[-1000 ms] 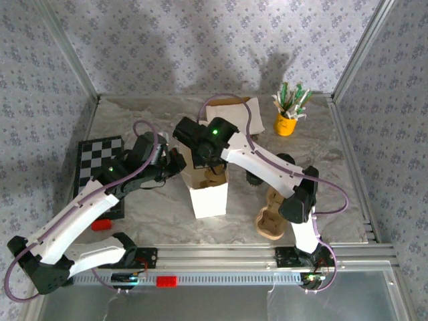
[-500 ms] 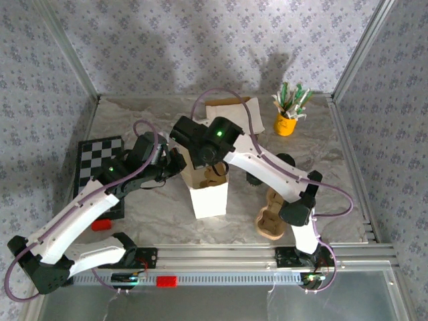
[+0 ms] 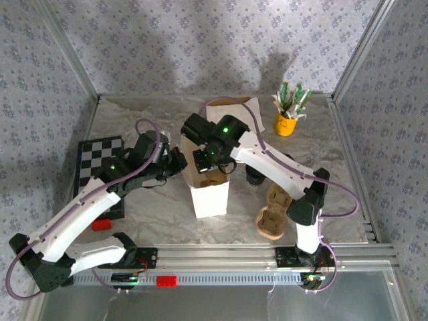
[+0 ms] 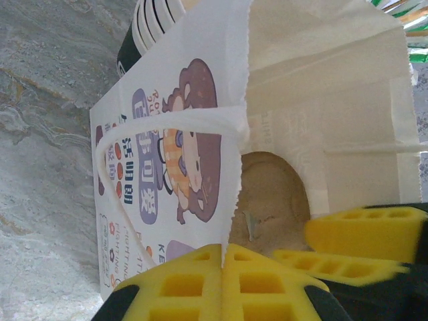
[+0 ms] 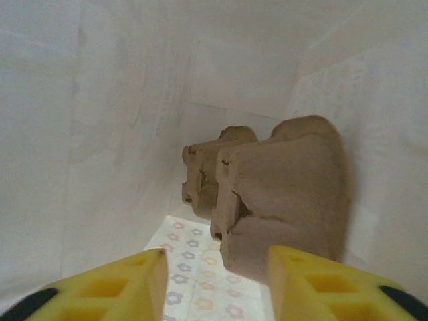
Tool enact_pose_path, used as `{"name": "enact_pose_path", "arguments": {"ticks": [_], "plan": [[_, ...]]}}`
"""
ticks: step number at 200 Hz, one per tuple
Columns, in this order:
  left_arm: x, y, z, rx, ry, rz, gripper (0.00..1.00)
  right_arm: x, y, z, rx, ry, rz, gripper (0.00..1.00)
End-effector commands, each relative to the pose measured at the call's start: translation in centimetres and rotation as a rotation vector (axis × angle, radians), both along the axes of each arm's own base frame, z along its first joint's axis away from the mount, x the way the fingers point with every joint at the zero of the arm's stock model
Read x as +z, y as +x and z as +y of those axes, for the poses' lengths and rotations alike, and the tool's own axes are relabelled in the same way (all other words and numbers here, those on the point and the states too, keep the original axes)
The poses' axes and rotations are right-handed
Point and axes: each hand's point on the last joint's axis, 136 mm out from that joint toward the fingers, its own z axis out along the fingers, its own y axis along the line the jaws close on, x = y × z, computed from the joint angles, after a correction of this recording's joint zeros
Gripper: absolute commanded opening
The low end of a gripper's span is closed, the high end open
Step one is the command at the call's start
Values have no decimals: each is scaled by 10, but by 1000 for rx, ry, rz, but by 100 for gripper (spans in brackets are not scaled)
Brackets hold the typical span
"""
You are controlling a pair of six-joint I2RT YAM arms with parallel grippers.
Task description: Pack the takeout coffee
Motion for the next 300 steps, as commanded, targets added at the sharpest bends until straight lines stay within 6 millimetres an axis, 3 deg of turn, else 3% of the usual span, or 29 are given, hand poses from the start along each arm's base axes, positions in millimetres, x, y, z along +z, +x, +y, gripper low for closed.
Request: {"name": "enact_pose_path", "arguments": {"ticks": [1,28,55,82,103,140,204,300], "plan": [[12,0,-2,-18,-13,-29,0,-20,-8,5,58,-25,88,55],[11,0,-1,-13,-9,-30,0,-39,-6,9,81,-79,123,65],[11,0,0,-10,-8,-29,0,-62,-3,12,81,-137,160,66],[10,0,0,-10,-6,-28,0,-77,-3,17,82,-132,177,61],[11,1,0,-11,-3,-31,0,-82,-5,19,87,-119,188,50],[10,1,0,-10,-1,-27,0,-73,-6,22,85,-69,180,26],[10,3,0,-5,5,-25,0,-38,-4,21,74,15,142,0],[10,4,8,5,74,-23,0,28,5,-8,43,16,-34,0]]}}
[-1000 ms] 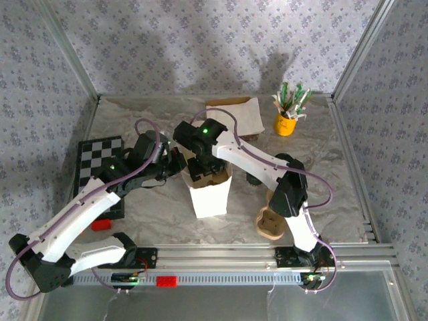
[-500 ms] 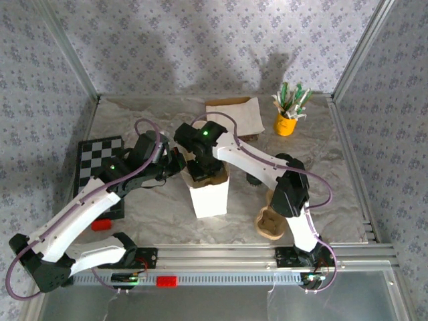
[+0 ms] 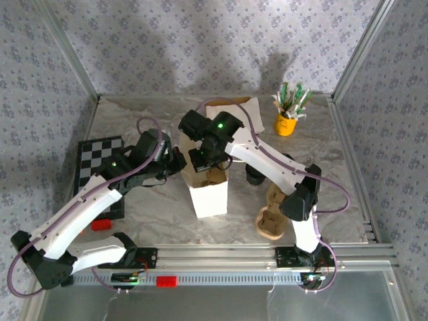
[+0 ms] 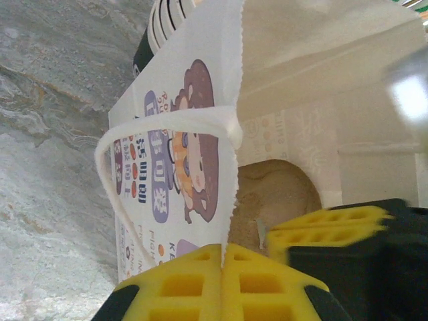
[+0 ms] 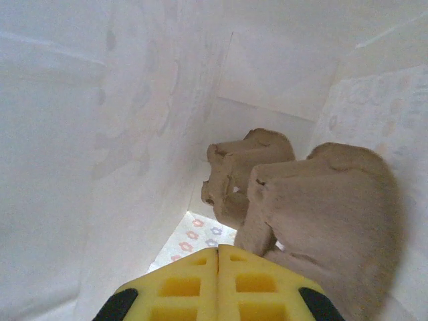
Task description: Pack the takeout coffee
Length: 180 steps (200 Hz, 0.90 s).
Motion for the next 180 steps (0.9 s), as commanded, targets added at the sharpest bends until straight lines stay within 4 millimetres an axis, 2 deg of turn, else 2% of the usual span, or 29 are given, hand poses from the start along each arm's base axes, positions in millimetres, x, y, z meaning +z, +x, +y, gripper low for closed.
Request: {"name": "enact_pose_path", "arguments": {"ticks": [1,61,85,119,135,180], "plan": [[12,2,3,-3,13,-32,0,29,0,-21,-16,-15,-73,0],[20,4,-4,-41,-2,-65,0,50,1,-23,63,7,-146,0],[29,4,-6,-71,0,-101,0,50,2,-24,64,-4,-160,0],[44,4,-5,-125,5,-231,0,44,-10,-13,80,-8,-165,0],[57,3,-8,-153,-15,-302,0,39,-13,-12,82,-15,-174,0],[55,-9,-14,-217,31,-382,0,48,-22,-3,86,70,-251,8]]}}
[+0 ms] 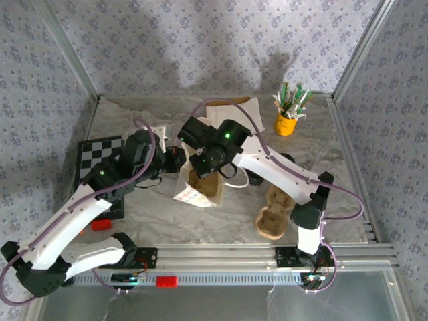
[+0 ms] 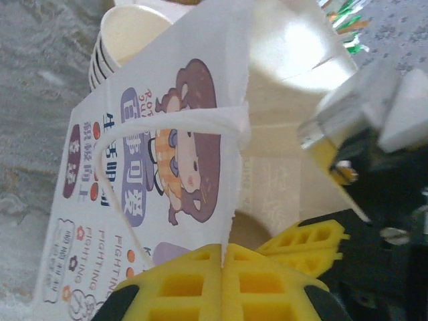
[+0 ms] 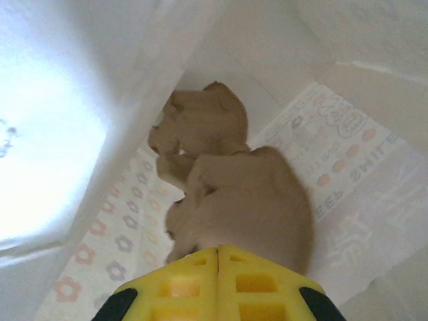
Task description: Pack the takeout coffee
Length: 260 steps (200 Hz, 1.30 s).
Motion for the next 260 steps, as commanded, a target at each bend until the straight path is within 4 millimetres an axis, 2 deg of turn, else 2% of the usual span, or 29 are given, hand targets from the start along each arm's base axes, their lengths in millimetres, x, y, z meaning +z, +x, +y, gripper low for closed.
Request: {"name": "enact_pose_path", "arguments": {"ticks": [1,21,47,73,92,115,127,140,153,184,198,215,234,260], "plan": [[7,-1,-6,-38,18,-111,0,23,-1,0,-13,93,-88,8],[8,-6,-11,-70,23,-172,0,24,-8,3,-5,158,-114,19],[3,-9,-13,-89,18,-172,0,14,-11,-15,-93,192,-103,26],[-5,-9,-8,-62,49,-131,0,9,-9,-26,-116,154,-132,32],[-1,-8,-7,-42,41,-118,0,2,-8,-40,-175,77,-126,37],[1,-6,-5,-16,39,-101,0,-5,-12,-39,-222,68,-80,44],[4,-4,-2,16,33,-83,0,-8,-13,-51,-314,31,-52,48],[9,-3,-2,39,19,-63,0,-9,-13,-55,-363,5,-30,49],[18,-1,-4,52,-6,-50,0,-12,-16,-51,-381,13,8,50],[15,-3,-6,68,-2,21,0,-16,-17,-52,-457,16,39,51],[14,-3,-10,69,-23,44,0,-23,-17,-46,-461,49,78,52],[13,-4,-12,73,-38,62,0,-30,-13,-50,-511,51,88,56],[9,-3,-11,95,-47,78,0,-36,-13,-40,-511,109,109,57],[7,-1,-13,100,-52,78,0,-48,-15,-42,-538,74,134,56]]}}
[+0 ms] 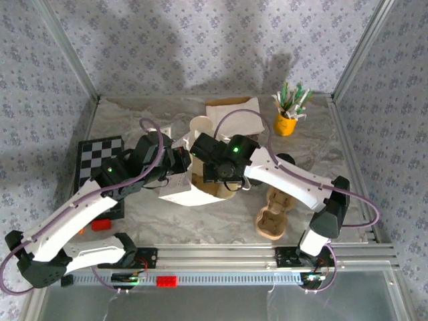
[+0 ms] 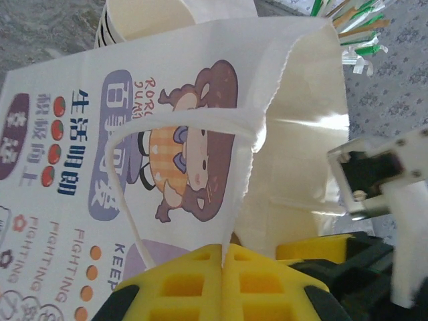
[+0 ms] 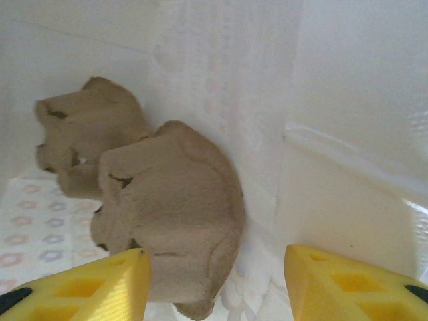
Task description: Pack the takeout coffee
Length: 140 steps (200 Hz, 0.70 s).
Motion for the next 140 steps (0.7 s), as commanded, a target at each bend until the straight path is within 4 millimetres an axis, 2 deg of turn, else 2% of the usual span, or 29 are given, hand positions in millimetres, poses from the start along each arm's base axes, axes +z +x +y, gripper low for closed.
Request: {"name": "enact_pose_path", "arguments": {"ticks": [1,12,26,39,61,89,111,129,140], "plan": [[12,1,-2,20,-50,-8,0,-5,-4,-1,-54,13,38,56],[11,2,-2,24,-45,-9,0,-12,-4,-2,-71,9,43,56],[10,3,-3,22,-42,-6,0,-17,-3,8,-63,66,48,55],[10,4,-5,21,-44,-7,0,-13,-1,17,-59,126,33,51],[9,4,-4,31,-41,2,0,-10,2,16,-66,119,6,47],[8,5,-4,44,-52,17,0,-28,-1,10,-87,88,50,50],[6,6,-3,63,-63,26,0,-37,-1,16,-92,139,67,49],[7,6,-2,70,-65,25,0,-39,1,21,-87,137,76,43],[6,6,-2,73,-65,27,0,-36,4,22,-84,138,58,35]]}}
